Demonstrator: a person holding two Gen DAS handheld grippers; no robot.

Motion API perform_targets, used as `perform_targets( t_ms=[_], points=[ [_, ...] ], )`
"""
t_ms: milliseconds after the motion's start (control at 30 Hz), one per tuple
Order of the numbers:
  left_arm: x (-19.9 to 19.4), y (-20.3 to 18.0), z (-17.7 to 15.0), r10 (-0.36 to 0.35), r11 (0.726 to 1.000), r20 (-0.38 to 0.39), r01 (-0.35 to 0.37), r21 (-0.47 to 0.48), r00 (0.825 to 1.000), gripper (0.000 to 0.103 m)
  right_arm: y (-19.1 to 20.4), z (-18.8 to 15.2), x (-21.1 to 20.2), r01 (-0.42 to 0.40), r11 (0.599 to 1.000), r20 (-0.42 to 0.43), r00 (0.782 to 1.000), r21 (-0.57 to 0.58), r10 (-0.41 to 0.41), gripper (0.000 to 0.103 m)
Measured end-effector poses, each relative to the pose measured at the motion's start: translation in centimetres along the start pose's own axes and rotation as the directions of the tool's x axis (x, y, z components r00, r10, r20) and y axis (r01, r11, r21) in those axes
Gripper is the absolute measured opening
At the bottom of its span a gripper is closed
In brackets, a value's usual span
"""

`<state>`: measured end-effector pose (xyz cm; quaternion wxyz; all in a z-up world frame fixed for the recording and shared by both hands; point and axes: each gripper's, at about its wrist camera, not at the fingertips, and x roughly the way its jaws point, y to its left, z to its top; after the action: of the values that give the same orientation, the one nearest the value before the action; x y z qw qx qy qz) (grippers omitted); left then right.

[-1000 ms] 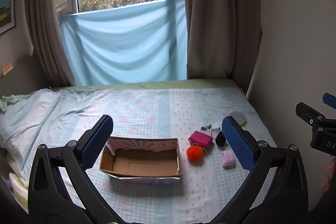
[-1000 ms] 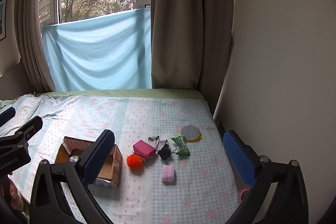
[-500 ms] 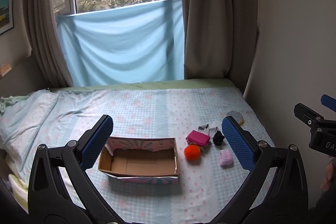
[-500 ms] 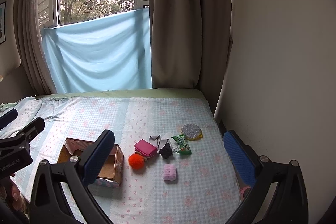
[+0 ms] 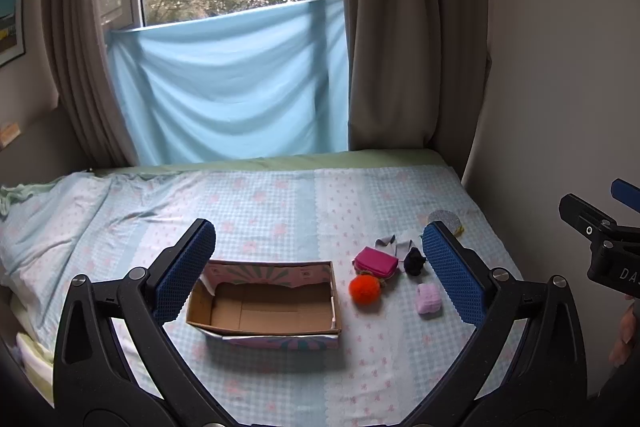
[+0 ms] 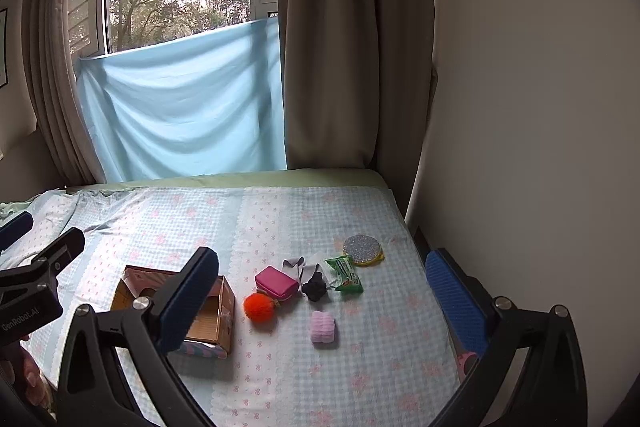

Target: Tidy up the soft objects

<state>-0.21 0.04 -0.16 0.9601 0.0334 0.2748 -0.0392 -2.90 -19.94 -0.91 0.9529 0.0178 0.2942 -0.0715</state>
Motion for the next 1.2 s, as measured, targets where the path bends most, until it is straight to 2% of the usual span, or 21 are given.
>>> perform_targets(
  t_ms=[733,1200],
  points=[
    [0.1,-0.1,-0.5,-0.012,1.000,0.000,0.012,-0.020,1.000,0.103,0.0,-0.4,-0.3,0.012,1.000,0.003,1.000,-0.017,-0.012,0.103],
    [2.0,-0.7,-0.3,-0.018,0.999,-0.034,0.017,-0.029,0.999,0.103,0.1,-0.4,0.9,-0.011,1.000,-0.029,1.000,-0.016,0.010,0.103]
  ],
)
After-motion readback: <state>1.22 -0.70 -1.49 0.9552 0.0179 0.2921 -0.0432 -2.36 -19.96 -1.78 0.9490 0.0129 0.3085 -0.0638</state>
